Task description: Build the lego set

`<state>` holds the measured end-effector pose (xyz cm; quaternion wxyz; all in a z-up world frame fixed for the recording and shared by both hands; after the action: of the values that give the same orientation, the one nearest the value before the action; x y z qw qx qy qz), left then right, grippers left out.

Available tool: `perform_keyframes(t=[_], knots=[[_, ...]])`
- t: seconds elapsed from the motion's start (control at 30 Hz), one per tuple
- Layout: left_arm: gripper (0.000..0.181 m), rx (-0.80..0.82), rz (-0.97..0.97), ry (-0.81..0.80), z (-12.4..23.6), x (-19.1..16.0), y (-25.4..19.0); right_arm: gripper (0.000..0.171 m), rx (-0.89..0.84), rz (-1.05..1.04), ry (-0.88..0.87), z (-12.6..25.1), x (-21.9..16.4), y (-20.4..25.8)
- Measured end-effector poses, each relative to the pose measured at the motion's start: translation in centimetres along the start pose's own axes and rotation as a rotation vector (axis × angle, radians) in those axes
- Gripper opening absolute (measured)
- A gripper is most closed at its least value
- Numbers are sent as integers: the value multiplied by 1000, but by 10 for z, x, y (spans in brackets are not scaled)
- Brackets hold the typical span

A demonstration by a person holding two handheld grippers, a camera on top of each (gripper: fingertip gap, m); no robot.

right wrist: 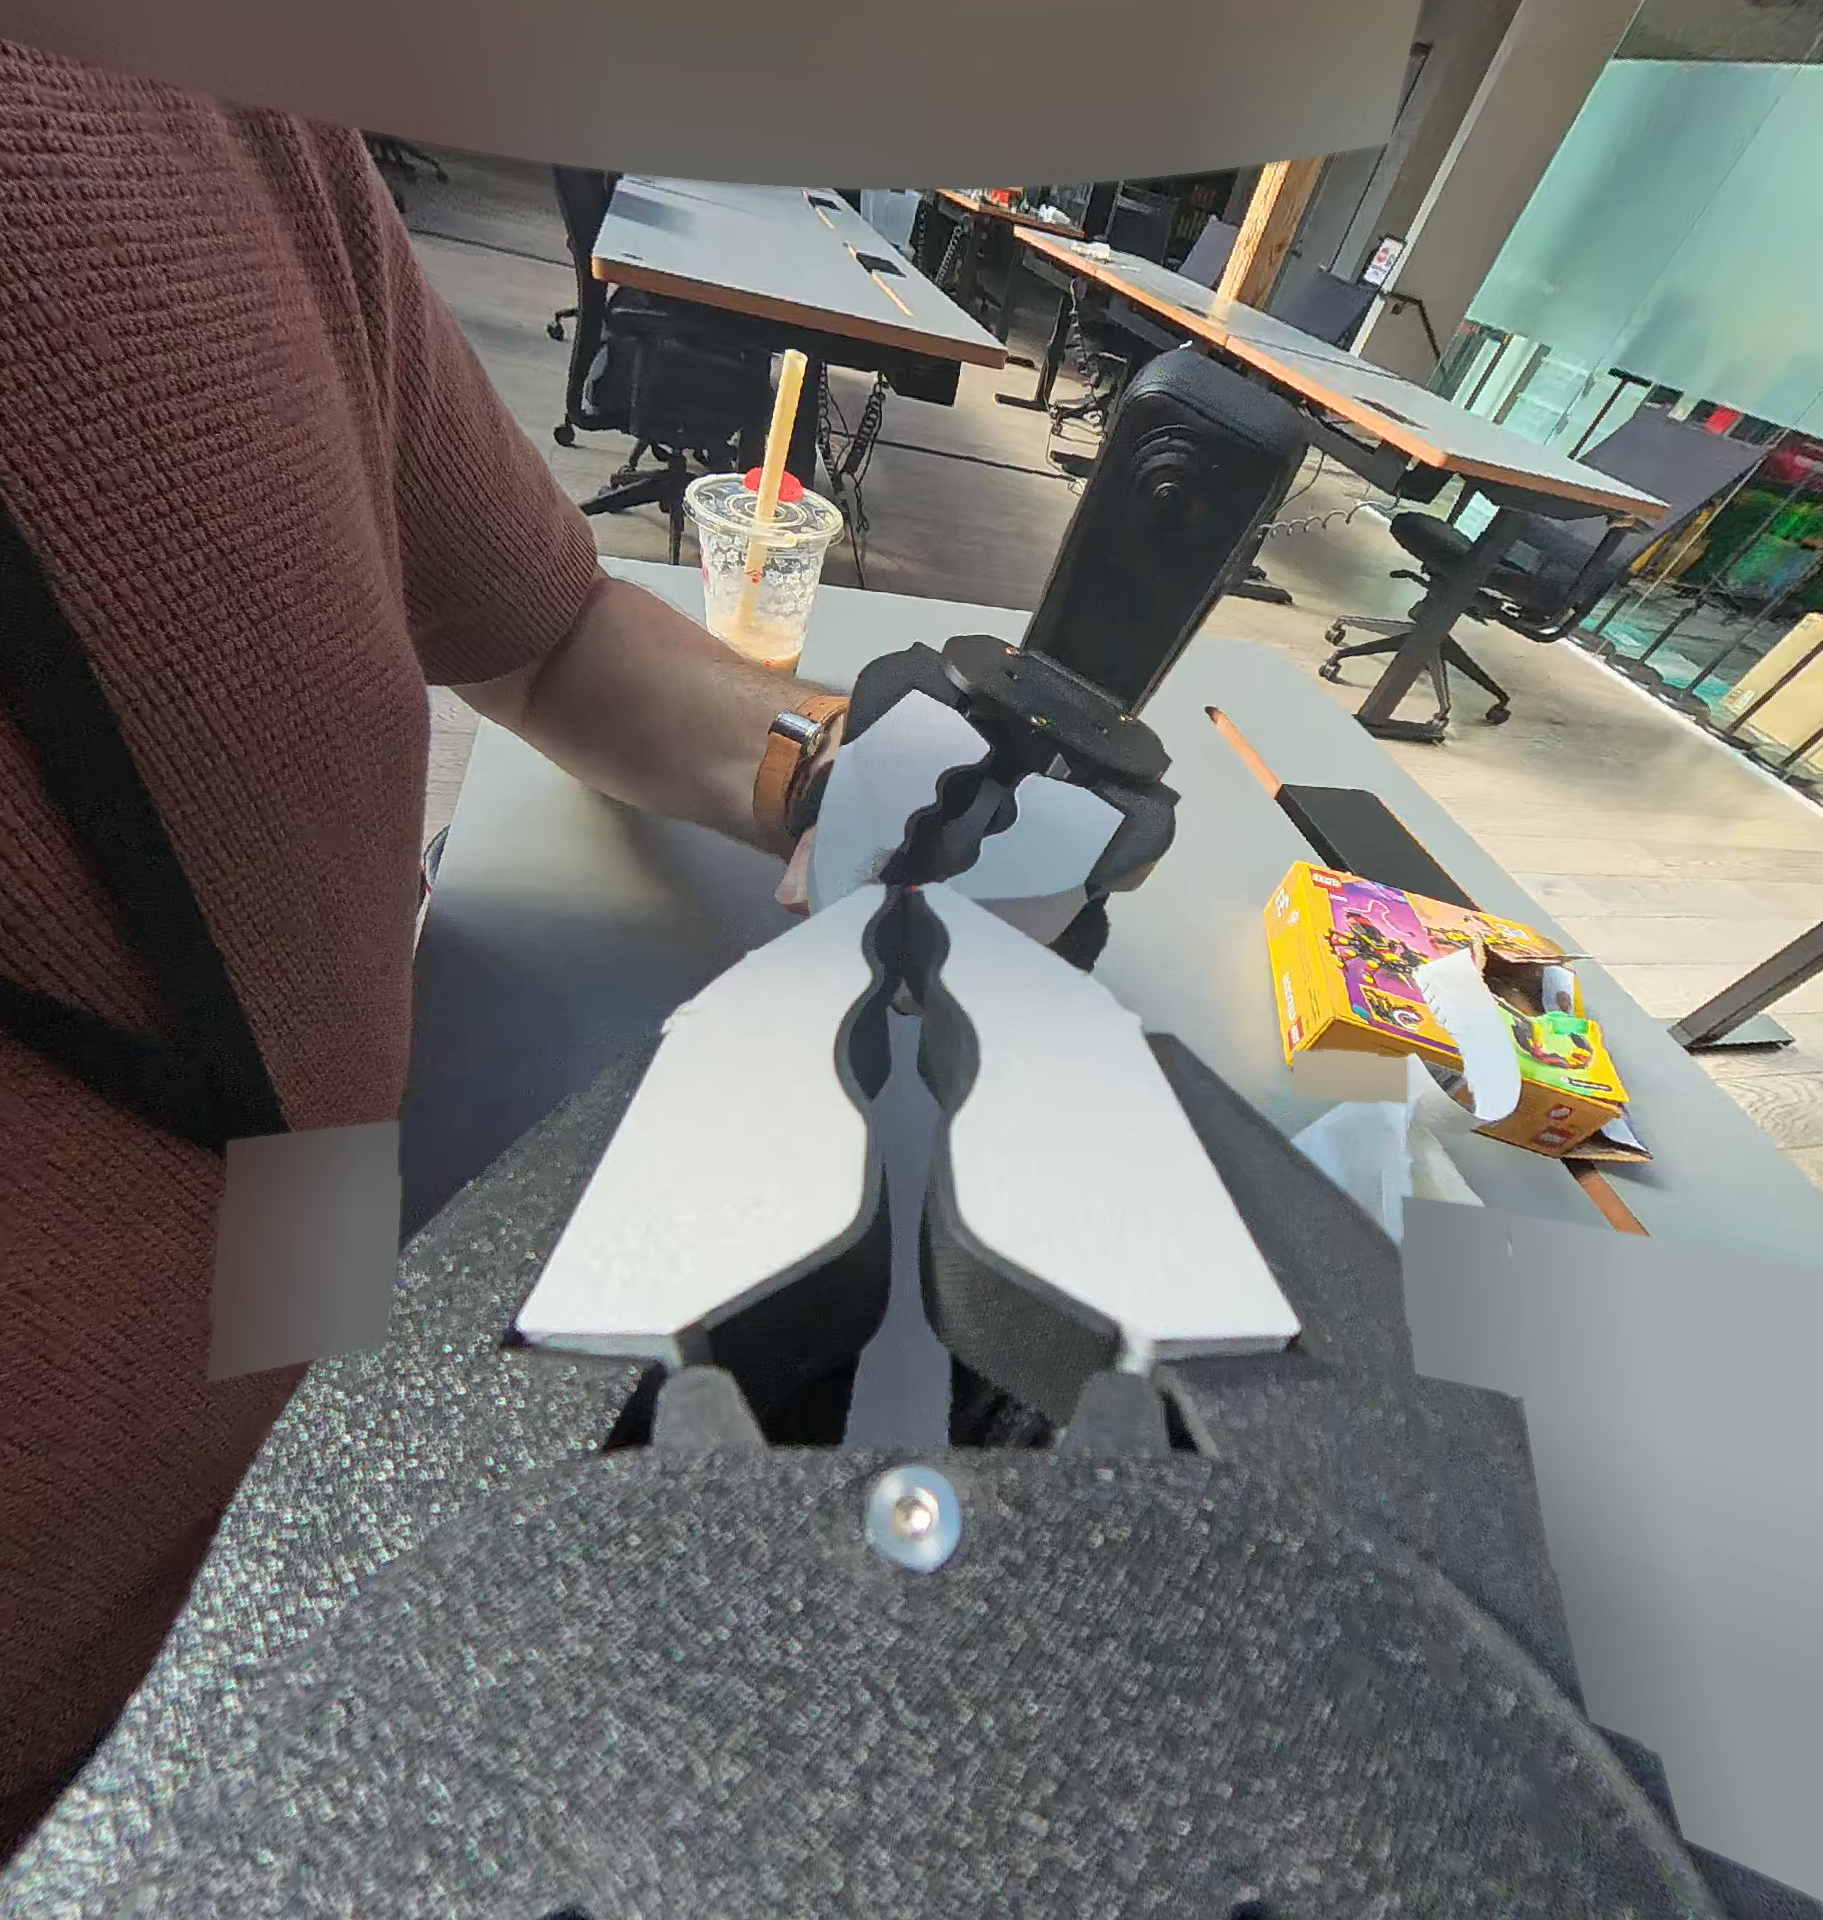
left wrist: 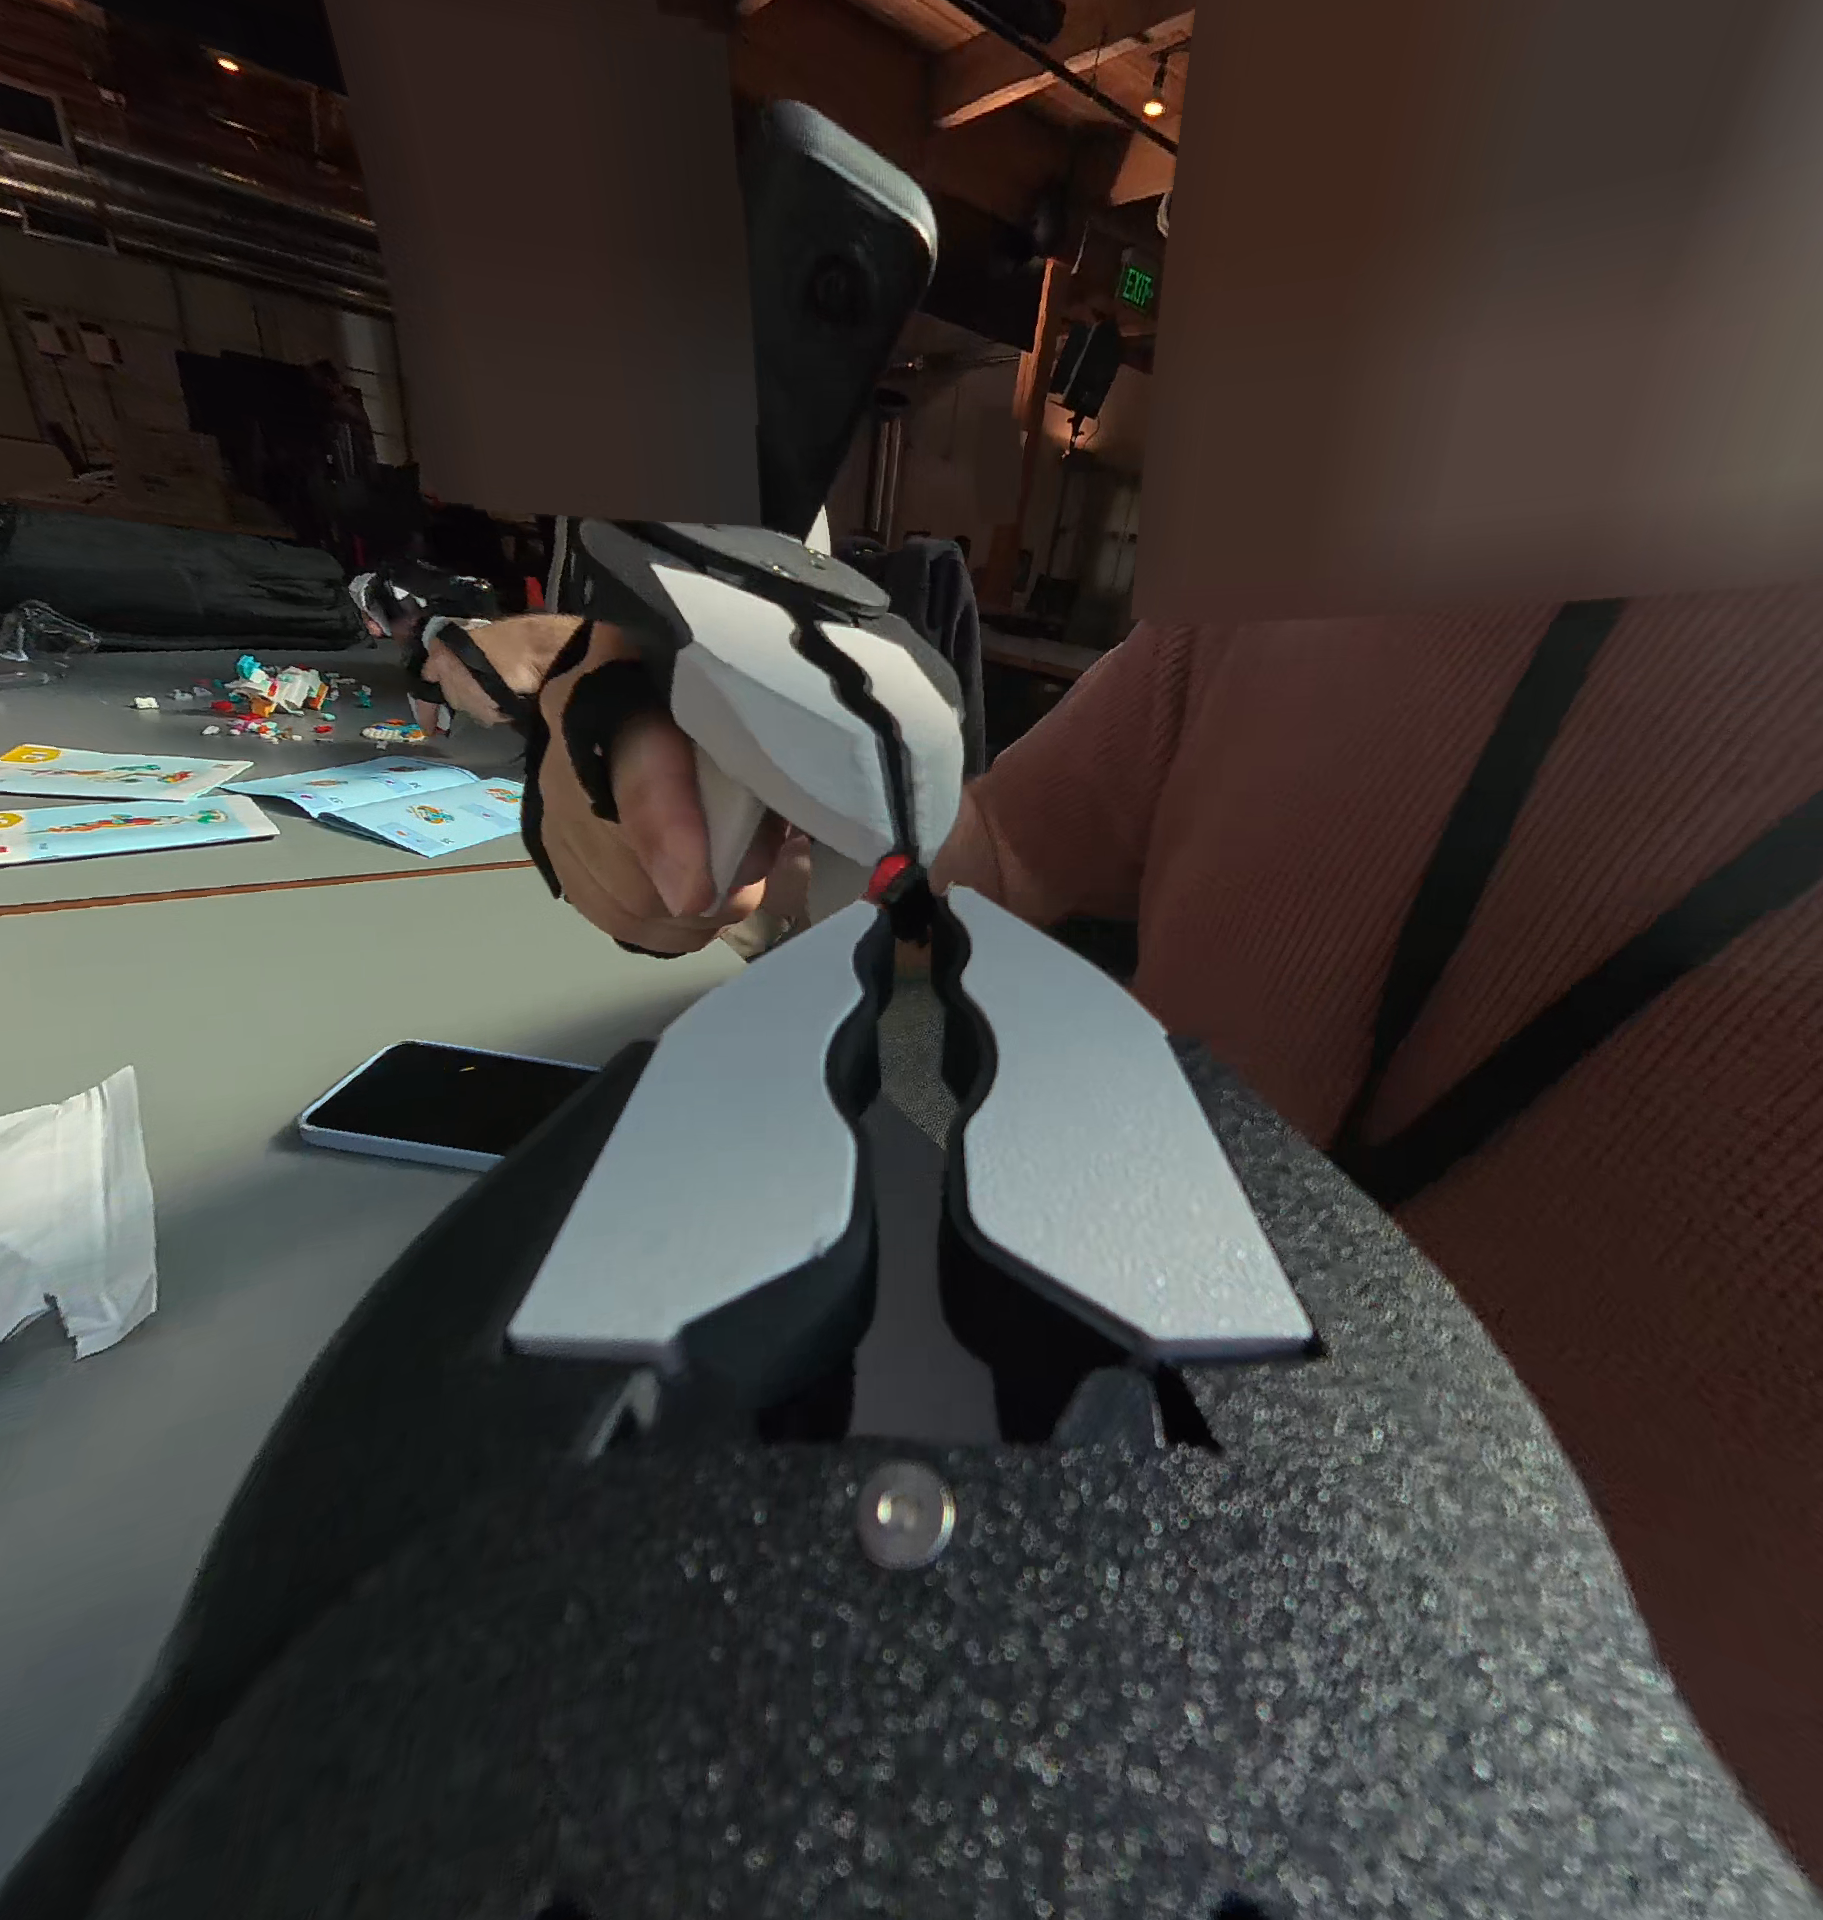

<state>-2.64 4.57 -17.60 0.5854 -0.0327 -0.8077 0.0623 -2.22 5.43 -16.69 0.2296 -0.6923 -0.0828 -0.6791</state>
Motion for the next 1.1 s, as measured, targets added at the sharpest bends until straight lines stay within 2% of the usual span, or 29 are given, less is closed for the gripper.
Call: perform_keyframes(t=[0.3, 0.57, 0.63, 0.67, 0.7, 0.77, 0.83, 0.93, 1.03, 1.1], knots=[[6, 78, -56, 120, 7, -15, 8, 0, -121, 45, 121, 1, -19, -3], [6, 183, -57, 117, 20, -23, 25, 0, -285, 107, 212, -2, -35, -18], [6, 79, -51, 190, 6, -39, 8, 0, -425, 156, 283, 5, -47, -40], [6, 82, -115, 269, -6, -55, 7, 0, -435, 127, 298, 4, -54, -45], [6, 161, -183, 282, -7, -55, 20, 0, -406, 78, 265, -1, -53, -43], [6, 231, -155, 154, 4, -34, 35, 0, -490, 139, 237, 9, -45, -54], [6, 248, -211, 213, 6, -43, 34, 0, -465, 42, 136, 18, -38, -51], [6, 300, -291, 156, 4, -32, 35, 0, -312, -154, -95, 22, -20, -33], [6, 330, -344, 141, 7, -25, 38, 0, -297, -65, -71, 21, -20, -21], [6, 323, -347, 140, 5, -23, 37, 7, -299, -22, -4, 16, -27, -17]])
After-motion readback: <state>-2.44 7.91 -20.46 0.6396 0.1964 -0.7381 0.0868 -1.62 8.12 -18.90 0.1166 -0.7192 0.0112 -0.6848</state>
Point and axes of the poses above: each gripper's, where its closed fingertips meet, z back along the fingers, x out of its top, y = z × x across the jaws, the point moved 1 cm from there along z, back along the fingers, and after that the axes turned 11 degrees about -y, right-handed, at the moved point
